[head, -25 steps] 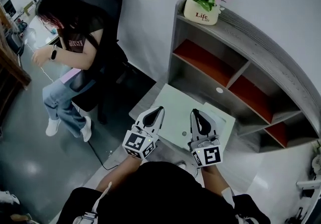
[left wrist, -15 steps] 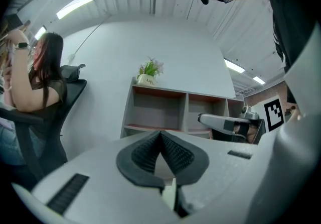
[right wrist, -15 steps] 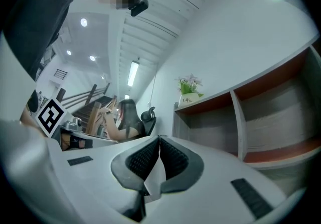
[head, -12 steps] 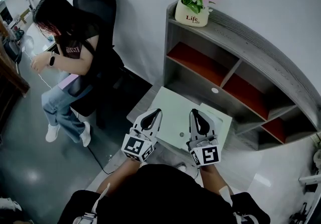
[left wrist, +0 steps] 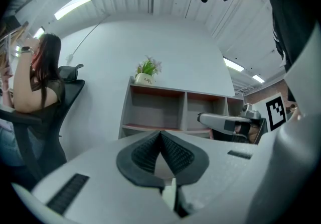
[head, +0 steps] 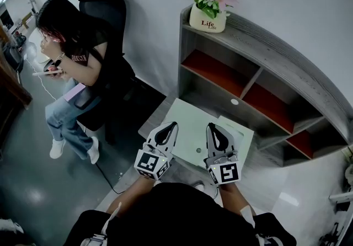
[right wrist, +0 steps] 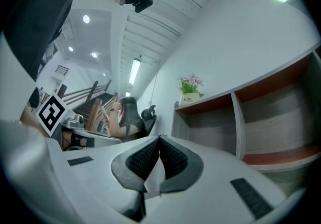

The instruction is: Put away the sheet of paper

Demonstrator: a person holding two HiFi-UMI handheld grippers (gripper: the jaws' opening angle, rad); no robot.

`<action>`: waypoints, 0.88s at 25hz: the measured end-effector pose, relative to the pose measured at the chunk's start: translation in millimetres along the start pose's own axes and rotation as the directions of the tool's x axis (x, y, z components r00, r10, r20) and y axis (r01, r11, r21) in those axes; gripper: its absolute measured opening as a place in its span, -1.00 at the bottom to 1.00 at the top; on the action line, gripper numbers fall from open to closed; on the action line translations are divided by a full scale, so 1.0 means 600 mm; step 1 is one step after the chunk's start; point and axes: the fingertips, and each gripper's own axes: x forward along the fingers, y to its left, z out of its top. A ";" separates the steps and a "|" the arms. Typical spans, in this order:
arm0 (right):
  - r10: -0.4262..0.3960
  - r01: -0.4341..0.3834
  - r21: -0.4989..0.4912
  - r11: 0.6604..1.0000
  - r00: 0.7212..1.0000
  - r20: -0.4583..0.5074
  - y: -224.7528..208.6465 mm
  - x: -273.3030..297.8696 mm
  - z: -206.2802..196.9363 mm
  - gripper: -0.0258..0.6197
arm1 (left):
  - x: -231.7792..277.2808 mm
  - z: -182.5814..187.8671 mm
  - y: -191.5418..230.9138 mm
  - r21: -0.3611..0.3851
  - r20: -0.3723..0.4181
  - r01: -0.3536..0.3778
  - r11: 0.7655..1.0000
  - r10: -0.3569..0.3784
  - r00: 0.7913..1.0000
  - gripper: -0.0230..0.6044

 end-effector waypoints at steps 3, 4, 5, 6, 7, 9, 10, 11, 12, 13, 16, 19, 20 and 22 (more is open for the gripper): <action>-0.001 0.000 -0.006 1.000 1.000 -0.007 -0.001 0.000 -0.001 -0.85 | 0.004 -0.001 -0.001 -0.001 0.000 -0.001 1.000 0.001 1.000 -0.90; 0.000 0.000 -0.007 1.000 1.000 -0.015 -0.001 -0.001 -0.002 -0.85 | 0.005 -0.001 -0.001 -0.001 0.000 -0.001 1.000 0.001 1.000 -0.90; 0.001 -0.001 -0.009 1.000 1.000 -0.027 -0.001 -0.001 -0.005 -0.85 | 0.005 -0.001 -0.002 -0.001 0.001 0.000 1.000 0.000 1.000 -0.90; 0.000 0.000 -0.011 1.000 0.999 -0.033 -0.002 -0.001 -0.005 -0.85 | 0.007 0.000 -0.003 0.000 0.003 0.002 1.000 -0.002 1.000 -0.90; -0.004 0.003 -0.011 1.000 1.000 -0.024 -0.004 0.000 -0.003 -0.85 | 0.009 0.001 -0.003 0.003 0.004 0.004 1.000 -0.004 1.000 -0.90; -0.009 0.009 -0.013 1.000 1.000 -0.017 -0.007 0.002 -0.001 -0.85 | 0.012 0.002 -0.002 0.004 0.003 0.007 1.000 -0.007 1.000 -0.90; -0.010 0.010 -0.013 1.000 1.000 -0.022 -0.008 0.002 -0.002 -0.85 | 0.013 0.000 -0.002 0.002 0.001 0.008 1.000 -0.008 1.000 -0.90; -0.013 0.012 -0.013 1.000 1.000 -0.017 -0.008 0.002 -0.001 -0.85 | 0.013 -0.001 -0.003 0.003 -0.001 0.009 1.000 -0.009 1.000 -0.90; -0.016 0.016 -0.012 1.000 1.000 -0.007 -0.009 0.003 0.000 -0.85 | 0.014 0.000 -0.004 0.005 -0.001 0.012 1.000 -0.012 1.000 -0.90; -0.019 0.019 -0.012 1.000 1.000 -0.001 -0.010 0.003 0.001 -0.85 | 0.015 0.000 -0.005 0.007 -0.001 0.015 1.000 -0.015 1.000 -0.90; -0.024 0.024 -0.012 1.000 1.000 -0.002 -0.012 0.002 -0.002 -0.85 | 0.018 -0.003 -0.007 0.007 -0.005 0.021 1.000 -0.021 1.000 -0.90; -0.026 0.026 -0.010 1.000 1.000 -0.007 -0.012 0.000 -0.005 -0.85 | 0.019 -0.006 -0.009 0.005 -0.012 0.022 1.000 -0.022 1.000 -0.90; -0.026 0.026 -0.009 1.000 1.000 -0.008 -0.013 0.001 -0.006 -0.85 | 0.020 -0.007 -0.008 0.005 -0.012 0.021 1.000 -0.021 1.000 -0.90; -0.026 0.026 -0.009 1.000 1.000 -0.010 -0.014 0.003 -0.008 -0.85 | 0.021 -0.008 -0.005 0.004 -0.010 0.013 1.000 -0.013 1.000 -0.90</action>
